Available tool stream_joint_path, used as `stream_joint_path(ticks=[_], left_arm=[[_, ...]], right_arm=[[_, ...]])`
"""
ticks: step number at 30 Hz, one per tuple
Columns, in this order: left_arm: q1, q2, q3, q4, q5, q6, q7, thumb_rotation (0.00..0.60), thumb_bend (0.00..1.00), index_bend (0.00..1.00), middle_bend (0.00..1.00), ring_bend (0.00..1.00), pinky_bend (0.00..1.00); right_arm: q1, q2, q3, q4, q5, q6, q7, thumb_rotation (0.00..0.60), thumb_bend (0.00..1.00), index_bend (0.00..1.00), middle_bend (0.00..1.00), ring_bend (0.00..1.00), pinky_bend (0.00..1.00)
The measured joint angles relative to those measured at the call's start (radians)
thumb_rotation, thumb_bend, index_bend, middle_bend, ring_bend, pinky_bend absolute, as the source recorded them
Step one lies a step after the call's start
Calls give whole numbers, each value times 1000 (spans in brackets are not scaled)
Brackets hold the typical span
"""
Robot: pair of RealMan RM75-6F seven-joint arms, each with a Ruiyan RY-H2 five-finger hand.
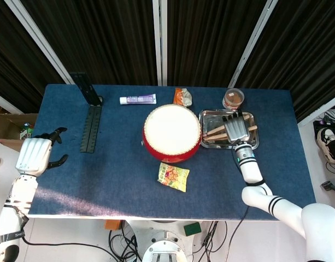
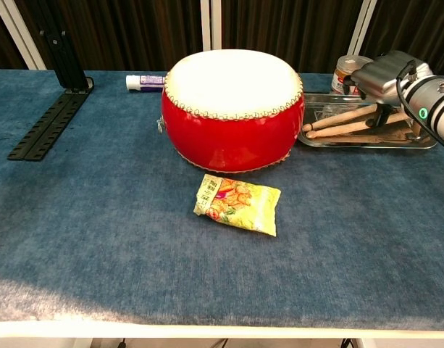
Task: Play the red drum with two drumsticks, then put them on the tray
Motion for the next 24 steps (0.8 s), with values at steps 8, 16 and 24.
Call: stream_joint_path(ticks=[8,16,24], left_arm=[[19,-9,9,65,48,38,-18,600,207,239,441,444,486],[65,-51,28,194,103,111,-55,600,206,239,352,349,390],[122,-65,71,203,140,148,-83,600,206,231,321,326,346]], right_arm=[[-96,172,-9,-224,-82,120,188,600,259,227,338,198,210],[-308,478,-63,-483,-246,345,492,600,272,127,214,84,159],[-524,644,-176,-591,-403,543,782,600,286,64,137,7,84]])
